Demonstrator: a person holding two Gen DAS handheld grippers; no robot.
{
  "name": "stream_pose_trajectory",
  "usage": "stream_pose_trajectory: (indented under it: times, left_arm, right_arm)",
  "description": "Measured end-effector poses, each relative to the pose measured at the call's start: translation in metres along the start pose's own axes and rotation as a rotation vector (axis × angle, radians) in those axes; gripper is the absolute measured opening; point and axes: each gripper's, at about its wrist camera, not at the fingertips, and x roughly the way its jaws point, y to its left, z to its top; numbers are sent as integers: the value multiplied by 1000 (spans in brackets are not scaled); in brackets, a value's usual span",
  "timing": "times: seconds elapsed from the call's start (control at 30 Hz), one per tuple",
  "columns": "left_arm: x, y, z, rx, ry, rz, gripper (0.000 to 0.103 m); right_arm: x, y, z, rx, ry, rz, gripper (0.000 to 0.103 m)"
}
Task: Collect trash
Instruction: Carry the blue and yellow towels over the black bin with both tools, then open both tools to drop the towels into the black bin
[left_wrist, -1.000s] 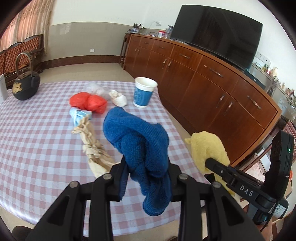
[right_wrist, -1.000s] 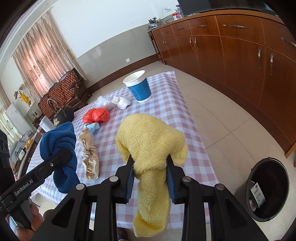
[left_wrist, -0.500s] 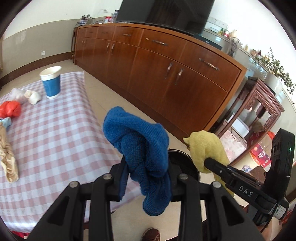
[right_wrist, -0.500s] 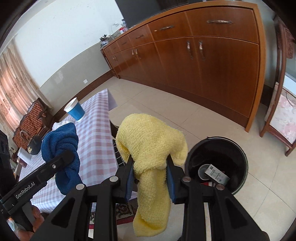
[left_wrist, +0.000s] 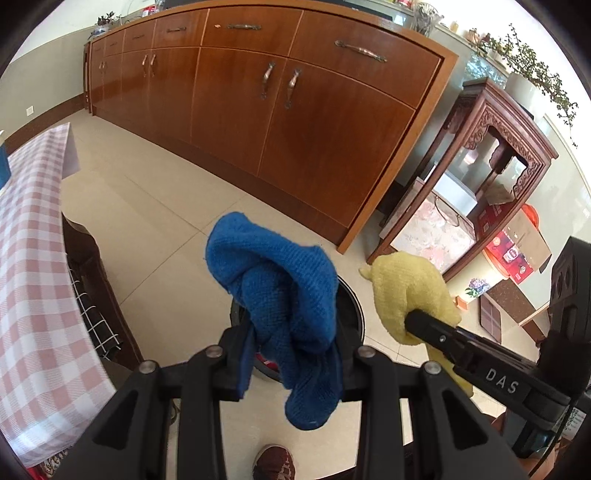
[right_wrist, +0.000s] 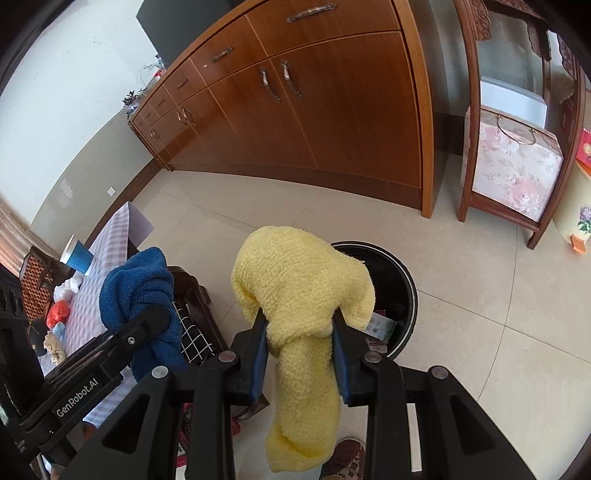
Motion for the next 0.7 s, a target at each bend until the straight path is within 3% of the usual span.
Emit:
stream_pose_trajectory:
  times: [0.53, 0.63, 0.7]
  left_arm:
    - [90, -10, 0, -5, 186, 30, 36]
    - [104, -12, 0, 1, 209, 26, 42]
    - [112, -12, 1, -2, 228, 23, 50]
  right_arm:
    - [94, -42, 33, 110, 171, -69, 33]
    - [108, -46, 39, 116, 192, -84, 38]
    - [114, -48, 44, 122, 192, -107, 47]
